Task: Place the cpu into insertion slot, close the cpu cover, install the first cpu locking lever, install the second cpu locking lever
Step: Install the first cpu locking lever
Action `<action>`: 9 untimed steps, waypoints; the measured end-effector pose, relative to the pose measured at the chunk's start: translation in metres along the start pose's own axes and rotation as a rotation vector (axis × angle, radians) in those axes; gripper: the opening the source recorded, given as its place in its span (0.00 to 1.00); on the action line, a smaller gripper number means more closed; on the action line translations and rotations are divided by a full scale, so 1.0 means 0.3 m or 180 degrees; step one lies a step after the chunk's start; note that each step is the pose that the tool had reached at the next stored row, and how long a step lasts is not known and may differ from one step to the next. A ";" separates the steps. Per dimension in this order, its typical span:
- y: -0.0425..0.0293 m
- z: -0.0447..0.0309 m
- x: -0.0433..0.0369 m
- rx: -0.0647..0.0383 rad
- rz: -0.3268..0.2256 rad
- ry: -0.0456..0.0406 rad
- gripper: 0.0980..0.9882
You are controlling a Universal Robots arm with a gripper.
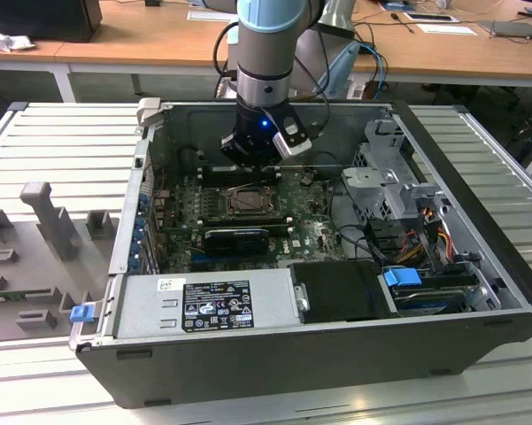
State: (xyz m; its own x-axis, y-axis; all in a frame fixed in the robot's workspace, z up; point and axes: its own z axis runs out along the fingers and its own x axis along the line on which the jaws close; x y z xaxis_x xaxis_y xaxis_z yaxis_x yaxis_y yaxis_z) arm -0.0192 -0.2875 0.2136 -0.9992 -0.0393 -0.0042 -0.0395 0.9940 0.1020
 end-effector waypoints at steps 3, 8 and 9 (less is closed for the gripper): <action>-0.001 0.007 -0.008 0.0000 -0.0023 0.0003 0.01; -0.002 0.020 -0.012 0.0000 -0.0044 0.0005 0.01; -0.002 0.022 -0.012 0.0000 -0.0046 0.0005 0.01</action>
State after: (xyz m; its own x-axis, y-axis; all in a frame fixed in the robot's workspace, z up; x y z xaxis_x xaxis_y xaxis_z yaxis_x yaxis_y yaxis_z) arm -0.0157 -0.2873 0.2070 -0.9985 -0.0538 -0.0042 -0.0539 0.9933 0.1021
